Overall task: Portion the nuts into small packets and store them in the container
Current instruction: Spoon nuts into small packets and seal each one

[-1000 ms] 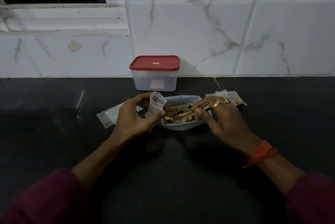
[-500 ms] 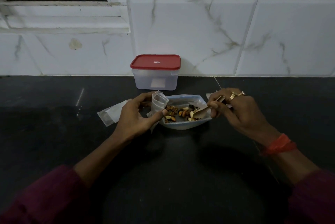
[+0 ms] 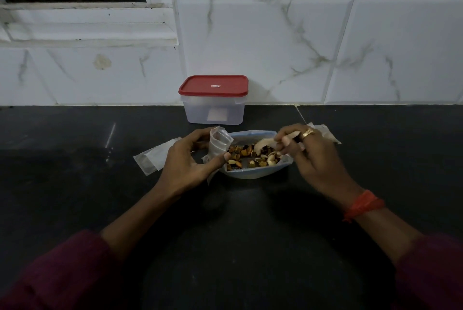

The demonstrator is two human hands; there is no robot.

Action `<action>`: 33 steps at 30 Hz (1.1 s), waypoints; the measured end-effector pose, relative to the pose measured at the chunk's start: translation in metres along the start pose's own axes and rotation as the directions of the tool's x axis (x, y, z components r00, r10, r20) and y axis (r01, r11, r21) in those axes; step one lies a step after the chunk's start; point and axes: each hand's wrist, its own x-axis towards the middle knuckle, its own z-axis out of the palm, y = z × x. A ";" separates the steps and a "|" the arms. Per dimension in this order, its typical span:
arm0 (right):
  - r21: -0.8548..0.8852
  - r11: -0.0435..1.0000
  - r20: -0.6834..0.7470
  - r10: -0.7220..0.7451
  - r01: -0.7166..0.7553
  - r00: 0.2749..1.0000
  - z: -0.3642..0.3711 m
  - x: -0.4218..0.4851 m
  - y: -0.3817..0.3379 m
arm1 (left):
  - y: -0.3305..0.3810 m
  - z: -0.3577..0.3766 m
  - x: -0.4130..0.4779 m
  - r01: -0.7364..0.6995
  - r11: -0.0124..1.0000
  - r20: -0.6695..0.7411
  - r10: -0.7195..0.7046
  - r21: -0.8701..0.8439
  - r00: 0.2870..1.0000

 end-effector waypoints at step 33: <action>-0.446 0.894 -0.028 -0.050 0.032 0.998 0.008 -0.003 0.011 | -0.008 0.000 -0.002 -0.097 0.981 0.020 0.095 0.167 0.995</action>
